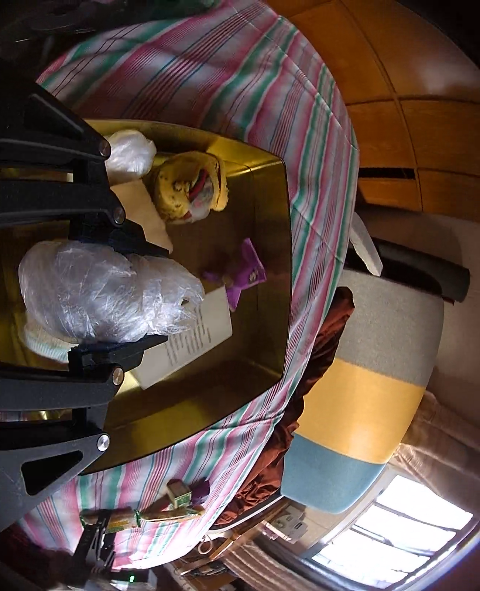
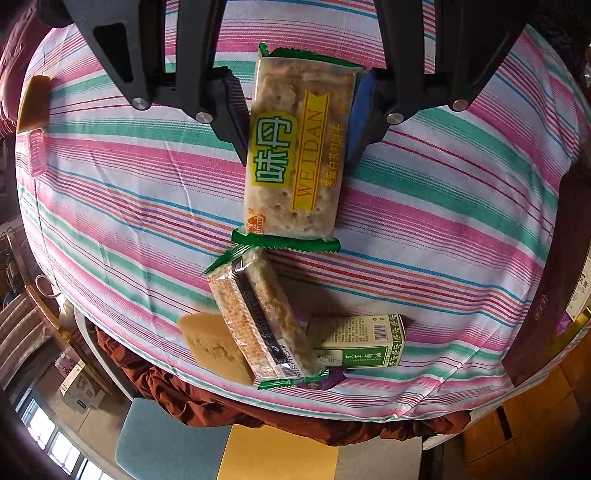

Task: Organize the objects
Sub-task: 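Carry the plastic bag into the gold tray and open the left tool while the right tool holds the packet, then lower the WEIDAN cracker packet into the gold tray and open the right tool, then move both tools from the tray back toward the remaining items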

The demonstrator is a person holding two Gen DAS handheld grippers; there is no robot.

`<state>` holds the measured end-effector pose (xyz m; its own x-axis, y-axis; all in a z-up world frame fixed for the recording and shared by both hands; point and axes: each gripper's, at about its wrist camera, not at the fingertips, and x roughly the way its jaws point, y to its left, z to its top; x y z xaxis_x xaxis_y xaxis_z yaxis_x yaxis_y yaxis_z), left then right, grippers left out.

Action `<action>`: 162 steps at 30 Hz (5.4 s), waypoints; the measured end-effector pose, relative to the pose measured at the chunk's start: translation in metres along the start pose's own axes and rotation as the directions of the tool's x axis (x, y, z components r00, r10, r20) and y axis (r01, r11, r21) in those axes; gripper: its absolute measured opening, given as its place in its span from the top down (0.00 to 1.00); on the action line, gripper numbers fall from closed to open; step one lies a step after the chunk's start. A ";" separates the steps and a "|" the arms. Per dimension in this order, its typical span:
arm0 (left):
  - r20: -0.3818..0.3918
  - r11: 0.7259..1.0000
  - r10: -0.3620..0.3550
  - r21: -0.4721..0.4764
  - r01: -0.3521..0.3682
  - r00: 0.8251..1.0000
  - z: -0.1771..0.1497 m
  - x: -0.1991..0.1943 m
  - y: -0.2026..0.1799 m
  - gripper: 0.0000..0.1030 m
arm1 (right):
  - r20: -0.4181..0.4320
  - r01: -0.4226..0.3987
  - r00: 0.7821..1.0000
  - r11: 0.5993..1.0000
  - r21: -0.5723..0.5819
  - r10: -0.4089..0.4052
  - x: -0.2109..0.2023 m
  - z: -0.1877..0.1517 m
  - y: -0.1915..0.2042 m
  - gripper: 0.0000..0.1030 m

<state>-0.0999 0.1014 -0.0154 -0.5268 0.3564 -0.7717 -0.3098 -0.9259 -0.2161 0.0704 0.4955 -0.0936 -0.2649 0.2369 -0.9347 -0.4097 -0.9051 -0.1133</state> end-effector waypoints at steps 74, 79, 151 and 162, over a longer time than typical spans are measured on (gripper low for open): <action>0.181 0.988 0.132 0.056 -0.144 0.975 -0.072 -0.064 0.018 0.20 | 0.167 -0.293 0.932 0.939 -0.181 0.323 -0.081 0.044 0.226 0.52; 0.173 0.987 0.134 0.064 -0.147 0.976 -0.073 -0.063 0.015 0.20 | 0.225 -0.285 0.920 0.942 -0.178 0.321 -0.099 0.038 0.202 0.51; -0.029 0.674 -0.149 0.729 0.123 0.988 -0.033 0.108 -0.344 0.21 | 0.149 -0.229 0.973 0.771 0.595 0.173 -0.033 -0.007 -0.127 0.27; -0.113 0.649 -0.155 0.737 0.188 0.981 -0.023 0.159 -0.378 0.49 | 0.117 -0.220 0.975 0.770 0.598 0.187 -0.024 -0.006 -0.126 0.27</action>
<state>-0.0479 0.5052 -0.0700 -0.3793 0.4795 -0.7913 -0.8834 -0.4421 0.1555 0.1337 0.6014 -0.0595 -0.4374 0.1029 -0.8933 -0.7798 -0.5382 0.3198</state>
